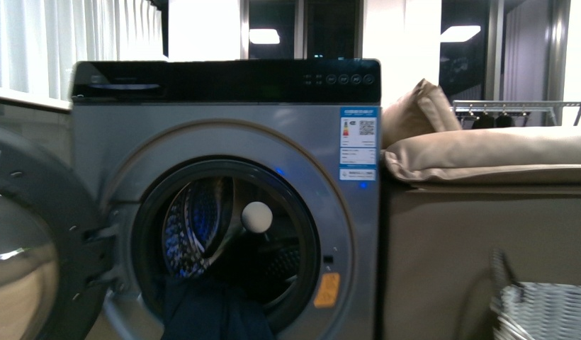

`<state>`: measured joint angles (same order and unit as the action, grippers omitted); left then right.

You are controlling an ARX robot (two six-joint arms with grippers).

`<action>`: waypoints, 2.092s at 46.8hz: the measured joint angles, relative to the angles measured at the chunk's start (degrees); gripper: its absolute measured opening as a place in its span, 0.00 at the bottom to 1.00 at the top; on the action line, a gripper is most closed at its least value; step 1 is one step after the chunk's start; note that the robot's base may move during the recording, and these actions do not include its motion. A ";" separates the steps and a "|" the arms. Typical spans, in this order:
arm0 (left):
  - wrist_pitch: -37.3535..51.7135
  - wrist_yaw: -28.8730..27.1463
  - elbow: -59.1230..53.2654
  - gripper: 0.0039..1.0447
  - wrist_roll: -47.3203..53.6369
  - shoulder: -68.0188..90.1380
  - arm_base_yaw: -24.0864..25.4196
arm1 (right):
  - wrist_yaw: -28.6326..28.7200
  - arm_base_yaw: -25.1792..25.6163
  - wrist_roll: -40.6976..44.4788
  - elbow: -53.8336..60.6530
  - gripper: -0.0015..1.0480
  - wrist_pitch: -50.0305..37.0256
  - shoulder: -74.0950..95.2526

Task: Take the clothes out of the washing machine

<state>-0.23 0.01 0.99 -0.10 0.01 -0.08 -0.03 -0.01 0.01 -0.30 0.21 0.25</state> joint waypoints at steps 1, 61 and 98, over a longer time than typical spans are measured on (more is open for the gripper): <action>0.00 0.00 0.00 0.94 0.00 0.00 0.00 | 0.04 0.00 0.00 0.00 0.93 0.00 0.00; 24.79 10.45 11.65 0.94 -8.79 46.10 -3.63 | 0.11 0.00 0.00 0.00 0.93 0.00 0.00; 32.92 2.32 43.30 0.94 -4.00 99.01 -13.22 | 0.09 0.00 0.00 0.00 0.93 0.00 0.00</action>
<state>32.69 2.33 44.29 -4.10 99.02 -13.30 0.05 -0.01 0.01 -0.30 0.21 0.25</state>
